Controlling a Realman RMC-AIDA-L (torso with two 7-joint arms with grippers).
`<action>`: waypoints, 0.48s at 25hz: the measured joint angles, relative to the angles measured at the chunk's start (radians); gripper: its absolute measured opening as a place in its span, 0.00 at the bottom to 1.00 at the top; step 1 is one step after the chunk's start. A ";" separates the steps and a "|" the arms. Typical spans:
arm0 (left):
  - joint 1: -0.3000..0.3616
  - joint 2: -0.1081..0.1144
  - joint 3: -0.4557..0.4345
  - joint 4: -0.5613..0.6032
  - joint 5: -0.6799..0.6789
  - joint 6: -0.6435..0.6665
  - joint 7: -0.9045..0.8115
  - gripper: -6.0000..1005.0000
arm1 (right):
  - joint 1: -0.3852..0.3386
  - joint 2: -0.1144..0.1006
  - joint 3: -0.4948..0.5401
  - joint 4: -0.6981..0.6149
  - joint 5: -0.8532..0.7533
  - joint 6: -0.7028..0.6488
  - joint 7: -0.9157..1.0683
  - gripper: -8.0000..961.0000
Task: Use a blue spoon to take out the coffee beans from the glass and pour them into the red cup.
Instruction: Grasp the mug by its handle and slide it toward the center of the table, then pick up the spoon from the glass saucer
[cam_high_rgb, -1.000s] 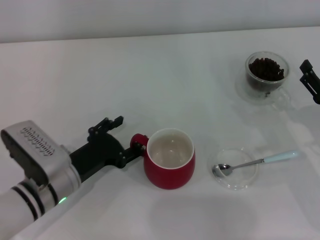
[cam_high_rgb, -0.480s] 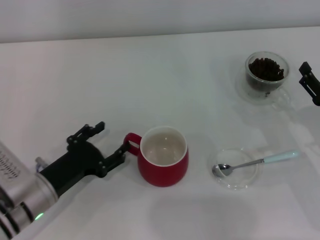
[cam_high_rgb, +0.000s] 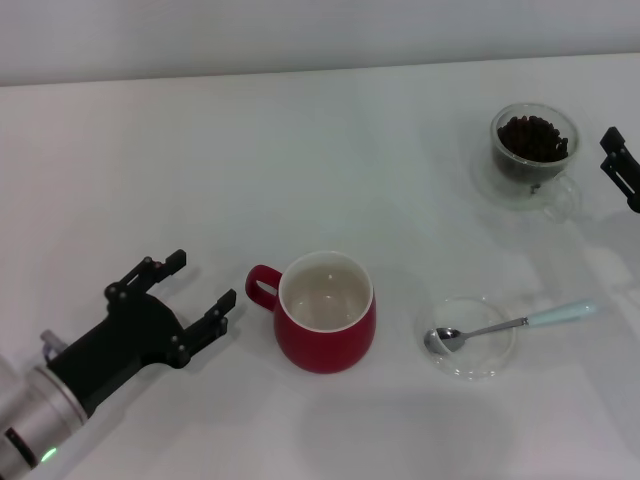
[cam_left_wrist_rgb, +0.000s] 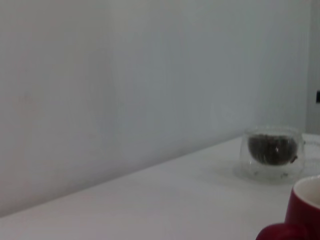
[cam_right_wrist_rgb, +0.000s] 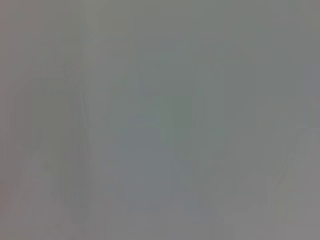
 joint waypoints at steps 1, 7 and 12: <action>0.003 0.000 -0.004 0.004 -0.001 -0.014 0.000 0.78 | 0.000 0.000 0.001 0.000 0.000 -0.004 0.000 0.91; 0.048 0.000 -0.142 0.015 -0.007 -0.056 0.000 0.78 | -0.017 -0.003 0.010 -0.007 0.009 -0.011 0.004 0.91; 0.095 0.000 -0.217 0.044 -0.080 -0.162 0.000 0.78 | -0.046 -0.005 0.012 -0.052 0.012 -0.007 0.067 0.91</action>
